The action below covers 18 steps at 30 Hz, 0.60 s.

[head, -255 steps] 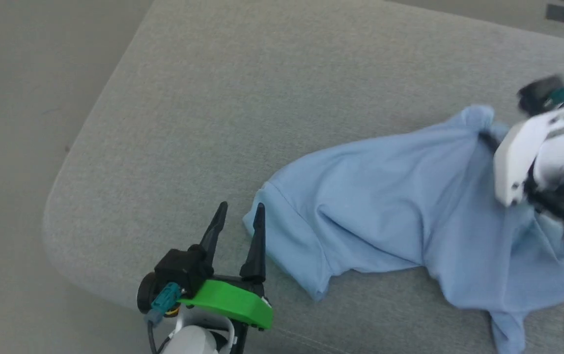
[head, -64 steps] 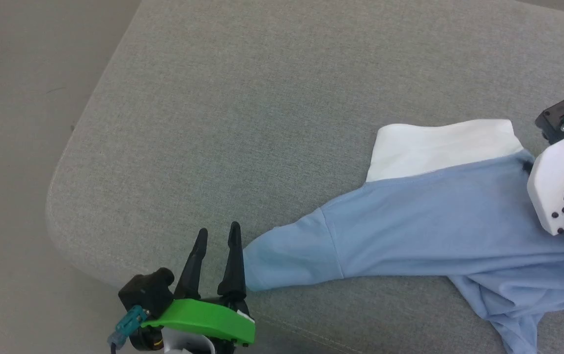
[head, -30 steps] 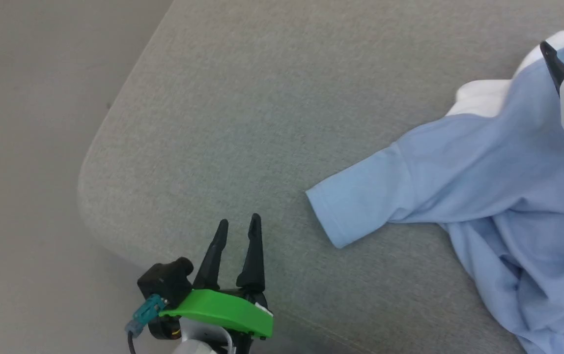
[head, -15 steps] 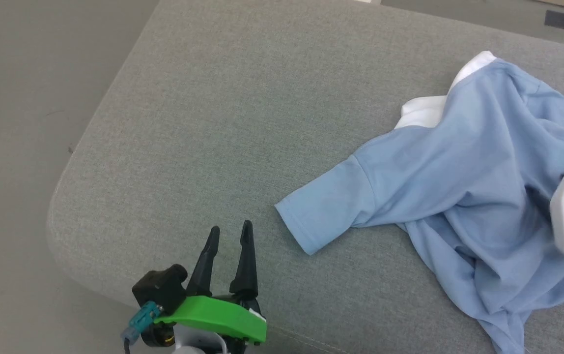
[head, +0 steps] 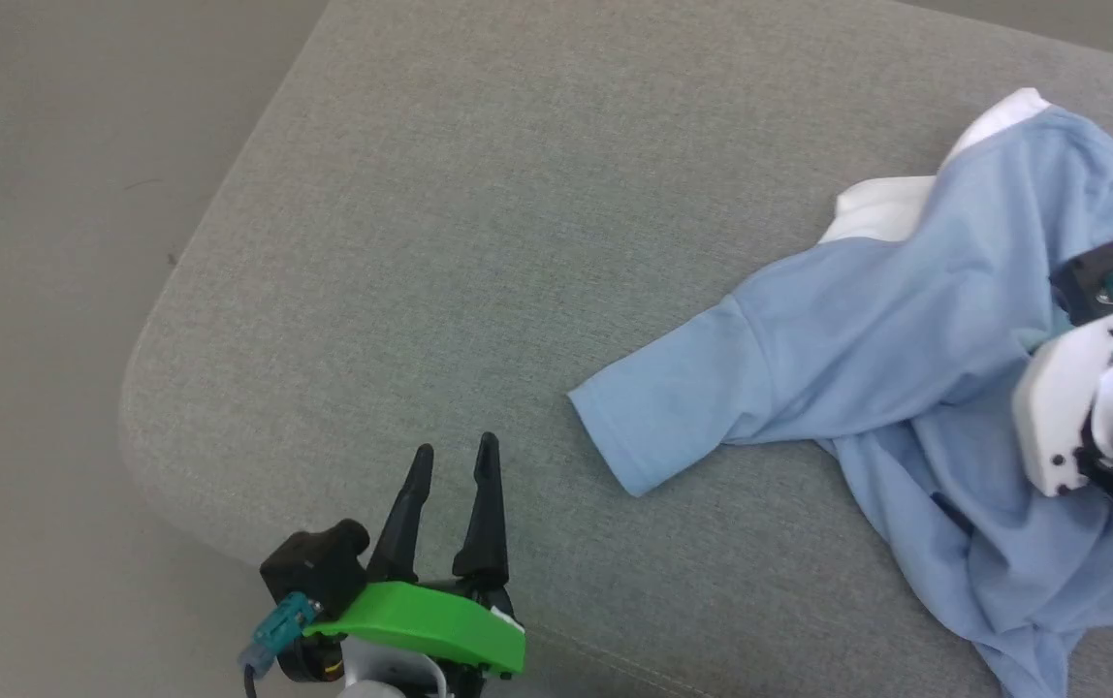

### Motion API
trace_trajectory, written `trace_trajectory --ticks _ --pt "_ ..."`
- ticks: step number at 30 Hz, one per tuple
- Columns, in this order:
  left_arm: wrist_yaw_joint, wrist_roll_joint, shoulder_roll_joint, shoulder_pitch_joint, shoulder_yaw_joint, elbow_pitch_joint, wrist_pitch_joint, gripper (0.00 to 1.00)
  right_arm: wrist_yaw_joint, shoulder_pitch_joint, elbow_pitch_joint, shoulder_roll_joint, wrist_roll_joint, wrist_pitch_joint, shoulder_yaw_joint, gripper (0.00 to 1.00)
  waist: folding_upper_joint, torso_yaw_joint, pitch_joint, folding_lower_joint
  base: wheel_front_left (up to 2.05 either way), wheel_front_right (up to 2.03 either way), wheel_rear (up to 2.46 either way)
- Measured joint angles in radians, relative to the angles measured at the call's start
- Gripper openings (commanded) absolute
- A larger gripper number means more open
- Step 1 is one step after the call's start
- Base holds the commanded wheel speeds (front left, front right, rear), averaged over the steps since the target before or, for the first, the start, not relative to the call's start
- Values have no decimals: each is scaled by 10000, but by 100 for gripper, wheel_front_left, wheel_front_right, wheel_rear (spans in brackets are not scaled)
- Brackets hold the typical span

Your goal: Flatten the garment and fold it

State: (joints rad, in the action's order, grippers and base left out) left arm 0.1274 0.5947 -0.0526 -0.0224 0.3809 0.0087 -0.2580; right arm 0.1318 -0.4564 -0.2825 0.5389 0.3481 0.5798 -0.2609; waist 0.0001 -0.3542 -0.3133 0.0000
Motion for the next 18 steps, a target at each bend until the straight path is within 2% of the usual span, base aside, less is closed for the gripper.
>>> trace_trajectory --ticks 5,9,13,16,17,18 --pt "-6 2 0 2 -123 46 0 100 0 -214 1137 -190 675 77 -627 0 0 284 241 0 0 0 0" --pt "-35 8 0 2 -107 105 0 100 0 -77 2332 -171 1417 922 -1060 0 0 549 484 0 0 0 0" --pt "-40 25 2 3 -88 127 0 100 0 860 3202 -10 1925 1795 -1404 0 0 696 648 0 0 0 0" --pt "-50 35 2 6 -86 163 0 100 0 1787 3333 -58 2155 2002 -1306 0 0 675 685 0 0 0 0" --pt "-58 35 4 6 -82 178 0 100 0 2056 3327 -73 2134 1952 -1248 15 0 646 692 0 0 0 0" --pt "-77 35 4 6 -84 188 0 100 0 2243 3317 -94 2073 1839 -1183 37 0 615 703 0 0 0 0"
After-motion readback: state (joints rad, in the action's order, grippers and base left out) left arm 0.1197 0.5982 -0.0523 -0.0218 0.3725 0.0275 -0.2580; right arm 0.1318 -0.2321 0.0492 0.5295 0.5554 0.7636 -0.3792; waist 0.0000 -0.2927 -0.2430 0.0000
